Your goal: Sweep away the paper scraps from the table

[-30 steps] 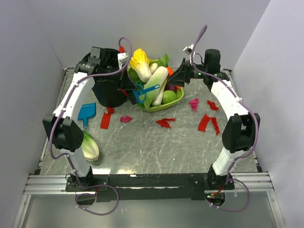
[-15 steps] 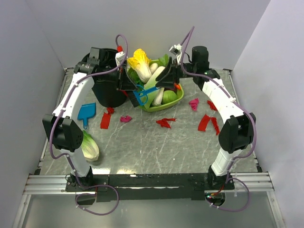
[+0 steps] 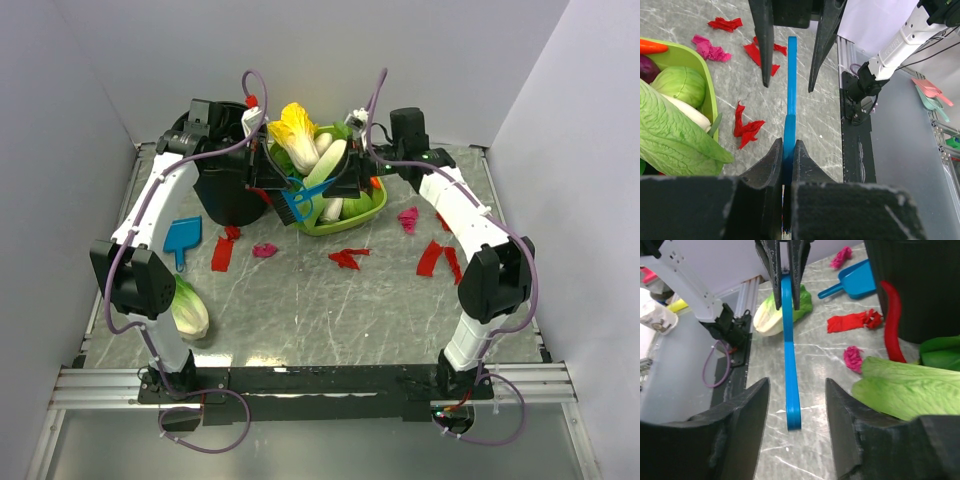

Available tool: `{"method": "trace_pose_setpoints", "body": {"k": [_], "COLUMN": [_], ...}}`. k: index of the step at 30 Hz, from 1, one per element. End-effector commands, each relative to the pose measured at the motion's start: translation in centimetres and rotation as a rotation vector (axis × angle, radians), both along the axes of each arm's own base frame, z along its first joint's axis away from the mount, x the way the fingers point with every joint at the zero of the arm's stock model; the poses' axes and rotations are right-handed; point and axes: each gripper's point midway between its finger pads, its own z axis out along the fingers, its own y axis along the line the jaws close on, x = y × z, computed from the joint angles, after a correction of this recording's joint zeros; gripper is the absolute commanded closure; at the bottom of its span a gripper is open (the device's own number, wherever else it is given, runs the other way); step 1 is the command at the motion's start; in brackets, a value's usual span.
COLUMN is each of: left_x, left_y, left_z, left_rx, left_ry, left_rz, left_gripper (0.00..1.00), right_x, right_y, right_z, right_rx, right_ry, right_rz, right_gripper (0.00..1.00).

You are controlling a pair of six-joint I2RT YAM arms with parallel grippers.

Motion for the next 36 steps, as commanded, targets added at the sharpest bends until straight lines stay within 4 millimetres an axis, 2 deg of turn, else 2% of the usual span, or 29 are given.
{"method": "trace_pose_setpoints", "body": {"k": [1, 5, 15, 18, 26, 36], "left_x": [-0.02, 0.05, 0.03, 0.08, 0.04, 0.14], "left_y": [-0.23, -0.29, -0.15, -0.16, -0.01, 0.0], "left_z": [0.77, 0.59, 0.36, 0.41, 0.81, 0.68], "left_rx": [-0.045, -0.048, -0.046, -0.046, -0.053, -0.049], "left_ry": [-0.017, -0.005, 0.001, -0.001, -0.008, -0.005], "left_rz": [-0.032, -0.033, -0.027, -0.025, -0.024, -0.019], "left_gripper": [0.99, 0.99, 0.99, 0.99, 0.99, 0.99], "right_x": [-0.16, -0.27, -0.45, -0.45, -0.41, -0.3], "right_y": [0.63, 1.2, 1.34, 1.33, 1.35, 1.39], "right_z": [1.35, 1.52, 1.43, 1.19, 0.94, 1.01], "right_rx": [0.04, 0.063, 0.074, 0.072, 0.068, 0.068], "right_ry": [-0.033, 0.037, 0.069, 0.076, 0.085, 0.087], "right_rz": [0.027, 0.036, 0.042, 0.04, 0.044, 0.043], "right_gripper": [0.49, 0.59, 0.7, 0.77, 0.73, 0.79]}}
